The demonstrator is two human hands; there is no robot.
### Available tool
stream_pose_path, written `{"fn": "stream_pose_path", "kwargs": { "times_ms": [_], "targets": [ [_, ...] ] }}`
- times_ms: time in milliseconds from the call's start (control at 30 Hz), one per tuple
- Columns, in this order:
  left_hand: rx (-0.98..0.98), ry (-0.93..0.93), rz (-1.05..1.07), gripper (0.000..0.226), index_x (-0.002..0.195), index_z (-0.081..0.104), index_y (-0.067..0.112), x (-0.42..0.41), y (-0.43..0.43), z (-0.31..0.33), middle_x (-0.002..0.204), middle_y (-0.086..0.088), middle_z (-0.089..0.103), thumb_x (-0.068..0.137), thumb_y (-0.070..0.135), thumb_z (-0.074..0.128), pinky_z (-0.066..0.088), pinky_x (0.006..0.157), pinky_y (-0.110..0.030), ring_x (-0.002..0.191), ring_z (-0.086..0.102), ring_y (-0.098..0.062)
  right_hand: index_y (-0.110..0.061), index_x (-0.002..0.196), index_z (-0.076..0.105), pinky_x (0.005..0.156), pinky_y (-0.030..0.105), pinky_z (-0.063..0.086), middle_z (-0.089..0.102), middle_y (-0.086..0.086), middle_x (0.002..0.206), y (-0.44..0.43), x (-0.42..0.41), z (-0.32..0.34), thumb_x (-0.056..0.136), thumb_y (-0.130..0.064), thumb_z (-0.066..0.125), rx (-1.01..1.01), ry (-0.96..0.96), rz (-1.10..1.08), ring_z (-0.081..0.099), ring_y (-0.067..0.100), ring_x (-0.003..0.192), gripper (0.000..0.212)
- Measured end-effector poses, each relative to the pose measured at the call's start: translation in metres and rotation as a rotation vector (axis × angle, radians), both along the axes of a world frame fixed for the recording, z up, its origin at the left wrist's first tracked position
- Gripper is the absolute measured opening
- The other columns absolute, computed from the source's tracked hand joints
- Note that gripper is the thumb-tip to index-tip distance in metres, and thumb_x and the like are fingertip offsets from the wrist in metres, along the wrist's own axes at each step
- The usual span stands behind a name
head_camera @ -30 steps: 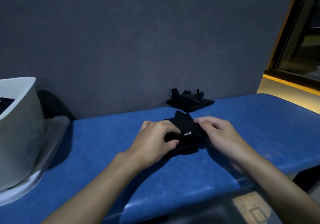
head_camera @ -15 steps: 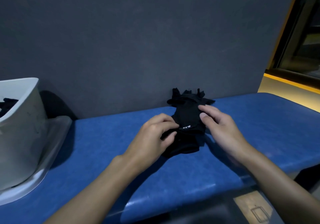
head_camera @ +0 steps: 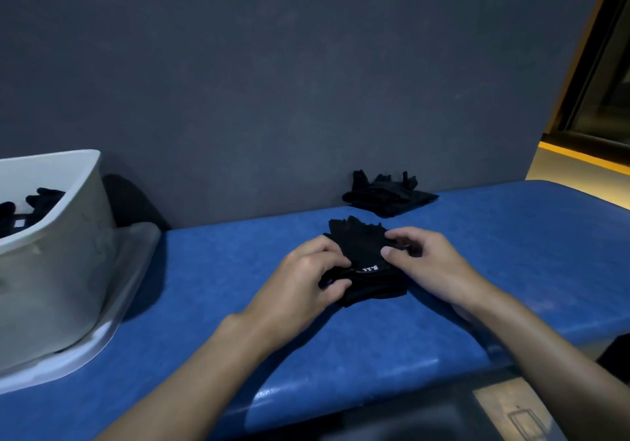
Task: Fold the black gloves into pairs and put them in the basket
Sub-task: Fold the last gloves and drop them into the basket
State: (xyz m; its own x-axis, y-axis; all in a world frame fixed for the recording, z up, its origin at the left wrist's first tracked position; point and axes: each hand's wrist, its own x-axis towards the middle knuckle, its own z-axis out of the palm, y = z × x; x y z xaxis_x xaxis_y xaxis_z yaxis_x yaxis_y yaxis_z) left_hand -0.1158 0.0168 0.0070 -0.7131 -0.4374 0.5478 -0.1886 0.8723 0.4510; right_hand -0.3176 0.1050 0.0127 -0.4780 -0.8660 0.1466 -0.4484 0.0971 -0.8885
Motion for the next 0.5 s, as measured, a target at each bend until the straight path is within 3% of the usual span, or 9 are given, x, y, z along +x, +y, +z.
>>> {"fn": "stream_pose_path", "kwargs": {
  "times_ms": [200, 333, 500],
  "targets": [
    [-0.049, 0.097, -0.03, 0.017, 0.101, 0.072, 0.011, 0.0, 0.004, 0.003, 0.102, 0.009, 0.058, 0.085, 0.014, 0.076, 0.045, 0.081, -0.016, 0.09, 0.058, -0.006, -0.022, 0.124, 0.063, 0.084, 0.016, 0.043, 0.059, -0.015, 0.111, 0.001, 0.004, 0.007, 0.09, -0.015, 0.068, -0.128, 0.014, 0.024, 0.058, 0.004, 0.106, 0.035],
    [0.002, 0.054, -0.064, 0.017, 0.1, 0.072, 0.014, 0.003, 0.004, -0.001, 0.097, 0.011, 0.056, 0.084, 0.016, 0.077, 0.049, 0.076, -0.025, 0.084, 0.059, -0.012, -0.017, 0.128, 0.063, 0.097, 0.025, 0.046, 0.066, -0.006, 0.115, 0.001, 0.002, 0.0, 0.093, -0.022, 0.065, 0.035, 0.021, 0.038, 0.061, 0.008, 0.106, 0.035],
    [0.045, 0.021, -0.093, 0.019, 0.1, 0.072, 0.013, 0.005, 0.0, -0.002, 0.096, 0.011, 0.056, 0.083, 0.017, 0.078, 0.05, 0.075, -0.027, 0.081, 0.057, -0.012, -0.019, 0.125, 0.065, 0.103, 0.032, 0.046, 0.067, -0.007, 0.115, 0.002, 0.001, -0.004, 0.094, -0.03, 0.063, 0.041, 0.053, 0.049, 0.061, 0.008, 0.108, 0.033]
  ]
}}
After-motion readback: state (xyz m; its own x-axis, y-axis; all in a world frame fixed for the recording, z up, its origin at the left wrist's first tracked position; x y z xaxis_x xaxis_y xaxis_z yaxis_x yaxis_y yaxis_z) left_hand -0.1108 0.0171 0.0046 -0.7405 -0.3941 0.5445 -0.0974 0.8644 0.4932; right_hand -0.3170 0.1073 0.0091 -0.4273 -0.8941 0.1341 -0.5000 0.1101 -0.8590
